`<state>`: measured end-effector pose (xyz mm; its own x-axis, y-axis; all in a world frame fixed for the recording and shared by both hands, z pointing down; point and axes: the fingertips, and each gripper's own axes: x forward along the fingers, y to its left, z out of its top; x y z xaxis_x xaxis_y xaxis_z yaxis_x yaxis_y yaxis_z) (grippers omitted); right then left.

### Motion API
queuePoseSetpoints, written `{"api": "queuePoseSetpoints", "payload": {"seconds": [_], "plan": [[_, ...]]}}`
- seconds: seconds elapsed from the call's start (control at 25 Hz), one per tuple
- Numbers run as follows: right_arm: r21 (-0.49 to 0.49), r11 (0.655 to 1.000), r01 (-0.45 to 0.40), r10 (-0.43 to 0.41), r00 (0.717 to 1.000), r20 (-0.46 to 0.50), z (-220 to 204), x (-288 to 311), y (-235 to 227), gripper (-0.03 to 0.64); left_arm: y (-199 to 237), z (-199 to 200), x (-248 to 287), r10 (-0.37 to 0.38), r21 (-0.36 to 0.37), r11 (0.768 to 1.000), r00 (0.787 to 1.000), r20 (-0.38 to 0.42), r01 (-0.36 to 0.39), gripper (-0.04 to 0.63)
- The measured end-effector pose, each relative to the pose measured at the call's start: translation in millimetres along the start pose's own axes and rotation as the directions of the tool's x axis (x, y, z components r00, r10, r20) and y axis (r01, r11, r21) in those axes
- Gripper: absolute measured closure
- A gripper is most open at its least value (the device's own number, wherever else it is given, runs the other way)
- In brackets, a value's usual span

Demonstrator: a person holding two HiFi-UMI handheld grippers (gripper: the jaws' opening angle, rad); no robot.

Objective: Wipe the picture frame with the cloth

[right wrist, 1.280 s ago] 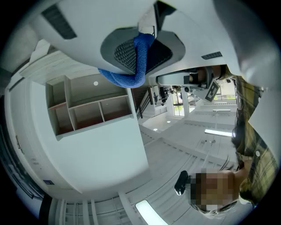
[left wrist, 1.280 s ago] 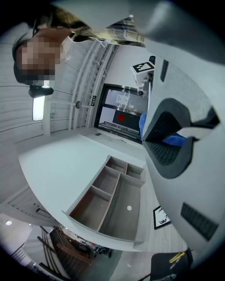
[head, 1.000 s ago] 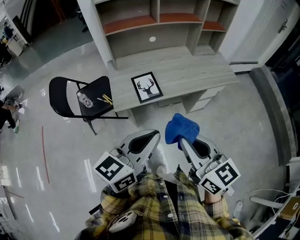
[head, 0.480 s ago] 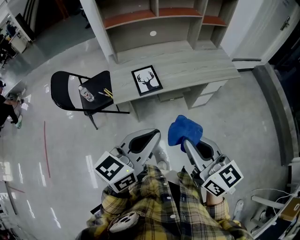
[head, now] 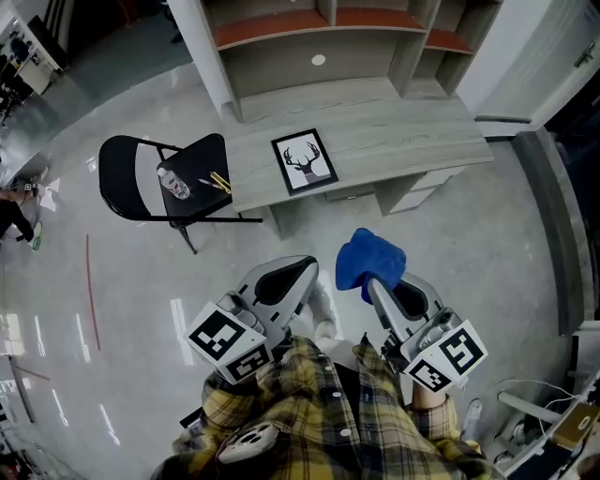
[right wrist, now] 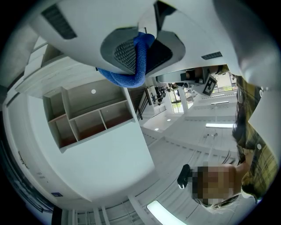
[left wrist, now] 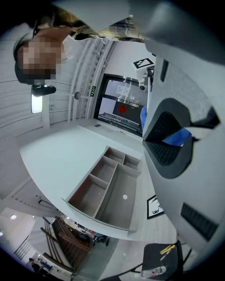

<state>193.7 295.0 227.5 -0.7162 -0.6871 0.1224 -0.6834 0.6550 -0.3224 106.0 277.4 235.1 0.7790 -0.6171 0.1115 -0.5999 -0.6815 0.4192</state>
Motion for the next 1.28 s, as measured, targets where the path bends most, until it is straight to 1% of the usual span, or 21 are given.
{"api": "queuePoseSetpoints", "payload": {"seconds": [0.24,0.36,0.52,0.68,0.84,1.0,1.12,1.28], "plan": [[-0.008,1.000,0.025,-0.025,1.000,0.004,15,59,-25,0.569,61,25,18,-0.018,0.002,1.000,1.000,-0.006,0.018,0.591],[-0.011,0.999,0.047,-0.047,0.999,0.003,24,89,-39,0.569,92,41,30,-0.039,0.005,0.999,0.999,-0.007,0.039,0.589],[-0.004,0.996,0.086,-0.086,0.996,-0.002,31,131,-58,0.569,138,55,45,-0.063,-0.010,0.998,0.998,-0.024,0.063,0.591],[0.011,0.993,0.116,-0.116,0.993,-0.003,32,149,-68,0.568,161,58,49,-0.072,-0.020,0.997,0.997,-0.043,0.071,0.591],[0.036,0.992,0.120,-0.119,0.993,-0.026,28,155,-72,0.569,172,58,47,-0.050,-0.042,0.998,0.998,-0.049,0.048,0.591],[0.054,0.992,0.117,-0.114,0.992,-0.055,27,181,-91,0.568,201,58,56,-0.022,-0.072,0.997,0.998,-0.065,0.017,0.591],[0.065,0.993,0.099,-0.094,0.993,-0.078,29,199,-107,0.569,219,59,66,0.009,-0.092,0.996,0.998,-0.068,-0.015,0.591],[0.065,0.997,0.048,-0.041,0.994,-0.098,33,232,-132,0.569,249,67,82,0.067,-0.104,0.992,0.997,-0.049,-0.072,0.591]]}}
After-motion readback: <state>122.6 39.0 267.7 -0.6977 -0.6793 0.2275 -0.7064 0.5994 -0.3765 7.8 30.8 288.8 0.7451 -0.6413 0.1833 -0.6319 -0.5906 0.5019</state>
